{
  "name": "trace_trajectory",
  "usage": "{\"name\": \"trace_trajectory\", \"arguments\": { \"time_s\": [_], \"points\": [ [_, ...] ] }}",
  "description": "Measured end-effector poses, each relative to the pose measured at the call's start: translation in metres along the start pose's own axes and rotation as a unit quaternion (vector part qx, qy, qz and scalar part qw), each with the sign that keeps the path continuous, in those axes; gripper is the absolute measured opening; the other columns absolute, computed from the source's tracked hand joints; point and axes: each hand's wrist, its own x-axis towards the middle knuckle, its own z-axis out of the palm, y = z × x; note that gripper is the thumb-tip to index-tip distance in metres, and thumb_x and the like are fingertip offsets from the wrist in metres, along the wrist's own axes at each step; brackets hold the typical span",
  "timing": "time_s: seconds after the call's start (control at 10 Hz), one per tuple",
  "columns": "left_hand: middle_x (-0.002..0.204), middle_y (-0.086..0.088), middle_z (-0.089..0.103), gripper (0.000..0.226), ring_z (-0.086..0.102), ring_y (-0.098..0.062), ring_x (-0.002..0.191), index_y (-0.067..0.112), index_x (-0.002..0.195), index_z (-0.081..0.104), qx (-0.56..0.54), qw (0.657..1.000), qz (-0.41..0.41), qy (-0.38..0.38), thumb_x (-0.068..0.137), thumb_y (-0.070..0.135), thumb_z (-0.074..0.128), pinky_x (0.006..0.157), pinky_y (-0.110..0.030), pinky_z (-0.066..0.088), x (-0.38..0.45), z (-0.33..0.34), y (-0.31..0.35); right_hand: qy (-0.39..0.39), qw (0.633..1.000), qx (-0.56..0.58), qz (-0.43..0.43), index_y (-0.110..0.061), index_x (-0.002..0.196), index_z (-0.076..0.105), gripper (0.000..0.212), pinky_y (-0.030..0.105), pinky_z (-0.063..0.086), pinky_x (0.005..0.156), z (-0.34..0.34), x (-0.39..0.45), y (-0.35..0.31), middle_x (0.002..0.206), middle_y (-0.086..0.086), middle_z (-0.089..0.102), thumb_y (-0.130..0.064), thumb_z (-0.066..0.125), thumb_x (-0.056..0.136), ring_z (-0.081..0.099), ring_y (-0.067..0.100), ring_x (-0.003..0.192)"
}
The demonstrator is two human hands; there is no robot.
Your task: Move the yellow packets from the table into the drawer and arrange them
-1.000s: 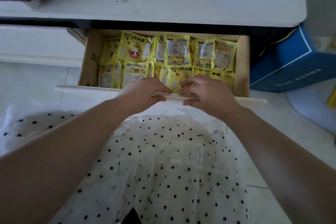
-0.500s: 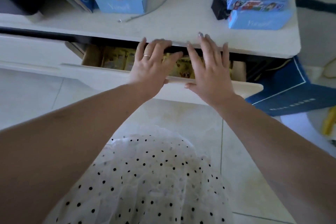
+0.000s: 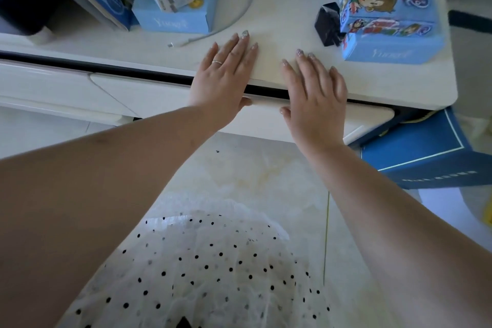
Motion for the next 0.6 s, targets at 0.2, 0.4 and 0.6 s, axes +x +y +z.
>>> {"name": "trace_trajectory", "arguments": {
  "time_s": [0.2,0.4,0.6],
  "points": [
    [0.162,-0.006,0.002,0.089,0.003,-0.021,0.15,0.012,0.153,0.003,-0.002,1.0,-0.003,0.02,0.089,0.039,0.059,0.12,-0.036,0.001,0.0,0.003,0.001,0.059,0.998,-0.004,0.007,-0.024,0.132,0.049,0.061,0.038,0.031,0.104,0.009,0.0,-0.003,0.136,0.0,0.057,-0.023,0.071,0.076,0.054,0.019,0.126],
    [0.162,-0.007,0.001,0.089,0.002,-0.021,0.15,0.011,0.152,0.002,-0.01,1.0,0.002,0.016,0.089,0.039,0.058,0.121,-0.038,0.001,0.001,0.003,0.0,0.005,1.0,-0.003,0.015,-0.023,0.135,0.046,0.065,0.04,0.028,0.105,0.004,0.001,-0.003,0.14,0.002,0.053,-0.021,0.071,0.075,0.05,0.02,0.13],
    [0.162,-0.002,0.005,0.088,0.004,-0.018,0.149,0.017,0.152,0.011,-0.147,0.984,-0.007,-0.097,0.086,0.042,0.063,0.119,-0.034,0.005,0.007,-0.032,-0.005,-0.279,0.957,0.072,0.011,-0.023,0.15,0.021,0.086,0.043,0.011,0.117,-0.035,0.019,0.0,0.16,0.004,0.015,-0.032,0.07,0.08,0.014,0.021,0.148]
  ]
}}
